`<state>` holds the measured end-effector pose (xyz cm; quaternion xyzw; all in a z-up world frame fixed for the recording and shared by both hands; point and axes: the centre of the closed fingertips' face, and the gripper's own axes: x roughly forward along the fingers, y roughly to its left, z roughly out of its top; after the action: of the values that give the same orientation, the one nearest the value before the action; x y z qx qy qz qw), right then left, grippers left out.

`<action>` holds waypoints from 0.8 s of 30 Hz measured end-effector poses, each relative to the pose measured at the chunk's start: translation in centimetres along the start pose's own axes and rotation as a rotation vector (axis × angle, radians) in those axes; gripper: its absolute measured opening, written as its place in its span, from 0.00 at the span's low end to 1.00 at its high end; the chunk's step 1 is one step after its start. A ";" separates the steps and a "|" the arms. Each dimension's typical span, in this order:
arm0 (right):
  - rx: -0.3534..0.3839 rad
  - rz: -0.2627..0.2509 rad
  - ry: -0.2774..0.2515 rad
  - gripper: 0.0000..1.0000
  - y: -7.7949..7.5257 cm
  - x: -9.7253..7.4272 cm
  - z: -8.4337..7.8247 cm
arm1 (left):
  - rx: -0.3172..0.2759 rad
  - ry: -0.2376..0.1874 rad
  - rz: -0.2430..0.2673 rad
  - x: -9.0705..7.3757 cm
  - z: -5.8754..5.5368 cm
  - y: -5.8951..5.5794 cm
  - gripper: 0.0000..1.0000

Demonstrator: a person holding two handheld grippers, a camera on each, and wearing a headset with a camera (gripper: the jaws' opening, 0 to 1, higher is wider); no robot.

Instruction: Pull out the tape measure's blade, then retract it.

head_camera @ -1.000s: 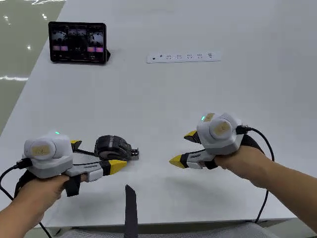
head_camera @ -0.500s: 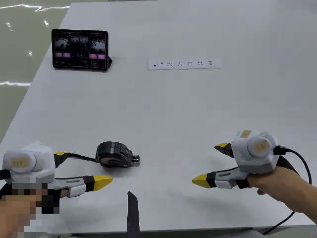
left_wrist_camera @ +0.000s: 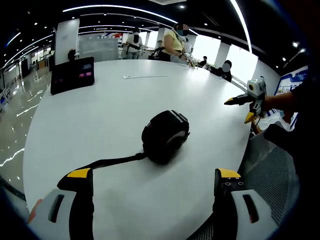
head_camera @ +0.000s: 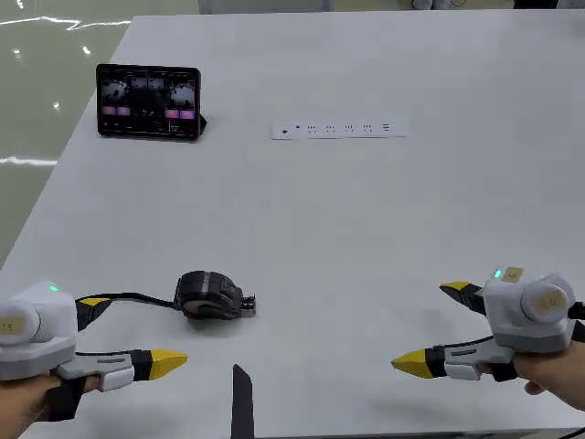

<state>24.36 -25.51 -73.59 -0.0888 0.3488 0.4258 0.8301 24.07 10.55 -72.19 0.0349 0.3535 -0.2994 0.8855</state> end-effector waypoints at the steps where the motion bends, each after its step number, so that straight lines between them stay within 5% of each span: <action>1: 0.003 -0.006 0.000 0.99 -0.1 -0.2 -0.2 | -0.002 0.000 0.000 -0.2 0.0 0.0 0.99; 17: -0.047 -0.066 0.055 0.99 -2.0 -3.9 -2.7 | 0.035 -0.003 0.024 -2.0 0.6 1.1 0.99; 24: -0.037 -0.088 0.062 0.99 -2.9 -4.8 -3.1 | 0.053 -0.005 -0.001 -2.5 0.5 0.6 0.99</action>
<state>23.13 -31.74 -73.18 -0.1325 0.3624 0.3924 0.8349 23.33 12.15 -70.28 0.0574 0.3433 -0.3090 0.8851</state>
